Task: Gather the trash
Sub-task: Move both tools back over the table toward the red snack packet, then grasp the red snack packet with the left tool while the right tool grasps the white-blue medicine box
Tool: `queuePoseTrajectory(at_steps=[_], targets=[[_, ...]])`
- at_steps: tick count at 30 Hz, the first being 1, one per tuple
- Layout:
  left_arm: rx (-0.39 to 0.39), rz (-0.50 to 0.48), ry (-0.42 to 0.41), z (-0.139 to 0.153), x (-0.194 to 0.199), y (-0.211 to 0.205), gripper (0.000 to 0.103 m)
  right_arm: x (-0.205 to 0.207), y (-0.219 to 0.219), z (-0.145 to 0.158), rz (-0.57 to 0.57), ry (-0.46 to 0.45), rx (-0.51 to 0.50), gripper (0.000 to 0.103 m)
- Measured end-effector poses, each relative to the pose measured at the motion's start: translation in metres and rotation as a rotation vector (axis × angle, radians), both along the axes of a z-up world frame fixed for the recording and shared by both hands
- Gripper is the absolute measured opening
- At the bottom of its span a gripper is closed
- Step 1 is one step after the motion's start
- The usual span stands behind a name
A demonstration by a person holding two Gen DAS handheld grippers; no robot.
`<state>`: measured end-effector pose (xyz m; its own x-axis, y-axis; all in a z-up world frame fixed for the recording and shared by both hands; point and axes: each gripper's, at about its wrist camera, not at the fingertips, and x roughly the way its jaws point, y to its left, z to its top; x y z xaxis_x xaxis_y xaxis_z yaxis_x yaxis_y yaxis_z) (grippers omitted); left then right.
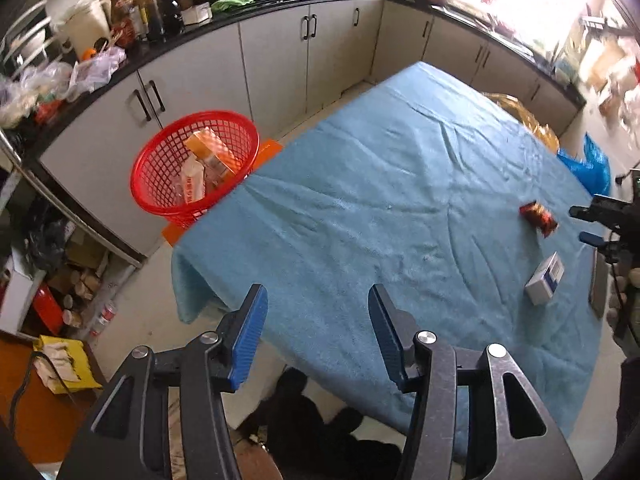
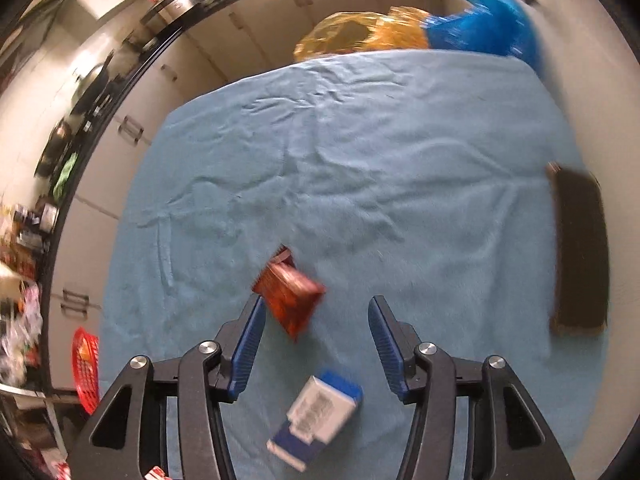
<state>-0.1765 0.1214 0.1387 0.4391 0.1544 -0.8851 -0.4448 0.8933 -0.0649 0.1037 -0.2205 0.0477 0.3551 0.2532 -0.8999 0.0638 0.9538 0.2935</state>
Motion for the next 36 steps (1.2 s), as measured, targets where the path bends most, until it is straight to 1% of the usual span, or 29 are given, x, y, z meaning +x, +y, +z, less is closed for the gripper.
queuePoseTrajectory(at_steps=[1, 3, 7, 8, 10, 11, 13, 14, 15, 16, 17, 18, 19, 21, 22, 25, 26, 27, 30, 33, 34, 36], targets=[[-0.019, -0.013, 0.003, -0.003, 0.004, 0.001, 0.051, 0.006, 0.004, -0.002, 0.017, -0.003, -0.018, 0.058], [-0.018, -0.046, 0.023, -0.01, 0.014, 0.0, 0.051, 0.018, 0.014, -0.009, 0.051, 0.006, -0.048, 0.058], [0.007, -0.116, 0.001, -0.001, 0.021, -0.002, 0.051, 0.033, 0.031, -0.034, 0.102, 0.055, -0.082, 0.057], [0.016, -0.131, -0.007, 0.003, 0.022, -0.002, 0.051, 0.034, 0.035, -0.039, 0.114, 0.071, -0.083, 0.054], [0.03, -0.15, -0.01, 0.007, 0.025, 0.001, 0.052, 0.031, 0.048, -0.048, 0.146, 0.104, -0.042, 0.041], [0.033, -0.16, -0.006, 0.008, 0.028, 0.003, 0.052, 0.026, 0.058, -0.052, 0.176, 0.131, 0.007, 0.034], [0.031, -0.179, 0.003, 0.008, 0.033, 0.006, 0.052, 0.016, 0.074, -0.055, 0.227, 0.166, 0.065, 0.033], [0.033, -0.191, 0.01, 0.007, 0.038, 0.006, 0.052, 0.005, 0.087, -0.055, 0.276, 0.192, 0.12, 0.033], [0.034, -0.204, 0.014, 0.006, 0.043, 0.006, 0.052, -0.002, 0.094, -0.054, 0.306, 0.203, 0.151, 0.035], [0.029, -0.22, 0.018, 0.005, 0.048, 0.005, 0.052, -0.012, 0.101, -0.048, 0.342, 0.207, 0.176, 0.035], [0.022, -0.237, 0.021, 0.004, 0.052, 0.002, 0.052, -0.021, 0.102, -0.041, 0.352, 0.189, 0.184, 0.035], [0.013, -0.256, 0.023, 0.003, 0.058, 0.0, 0.052, -0.027, 0.1, -0.036, 0.349, 0.173, 0.189, 0.039], [-0.001, -0.278, 0.025, 0.001, 0.063, -0.004, 0.052, -0.033, 0.094, -0.029, 0.332, 0.16, 0.194, 0.049], [-0.047, -0.326, 0.032, -0.003, 0.077, -0.012, 0.053, -0.048, 0.07, -0.014, 0.26, 0.116, 0.187, 0.061], [-0.081, -0.352, 0.04, -0.007, 0.085, -0.017, 0.053, -0.055, 0.056, -0.009, 0.221, 0.095, 0.166, 0.063], [-0.168, -0.41, 0.072, -0.02, 0.106, -0.033, 0.054, -0.066, 0.022, -0.003, 0.12, 0.077, 0.101, 0.065], [-0.191, -0.427, 0.084, -0.026, 0.112, -0.039, 0.054, -0.072, 0.008, -0.006, 0.076, 0.088, 0.08, 0.066], [-0.21, -0.446, 0.098, -0.031, 0.117, -0.046, 0.054, -0.075, 0.001, -0.006, 0.056, 0.097, 0.075, 0.066], [-0.27, -0.525, 0.157, -0.049, 0.134, -0.072, 0.054, -0.08, -0.019, -0.02, -0.008, 0.142, 0.062, 0.066], [-0.31, -0.597, 0.211, -0.064, 0.147, -0.099, 0.056, -0.084, -0.021, -0.033, -0.047, 0.17, 0.082, 0.066], [-0.328, -0.609, 0.231, -0.07, 0.151, -0.108, 0.056, -0.083, -0.019, -0.039, -0.054, 0.177, 0.094, 0.066], [-0.357, -0.604, 0.252, -0.076, 0.157, -0.114, 0.056, -0.076, -0.013, -0.047, -0.063, 0.19, 0.103, 0.066]])
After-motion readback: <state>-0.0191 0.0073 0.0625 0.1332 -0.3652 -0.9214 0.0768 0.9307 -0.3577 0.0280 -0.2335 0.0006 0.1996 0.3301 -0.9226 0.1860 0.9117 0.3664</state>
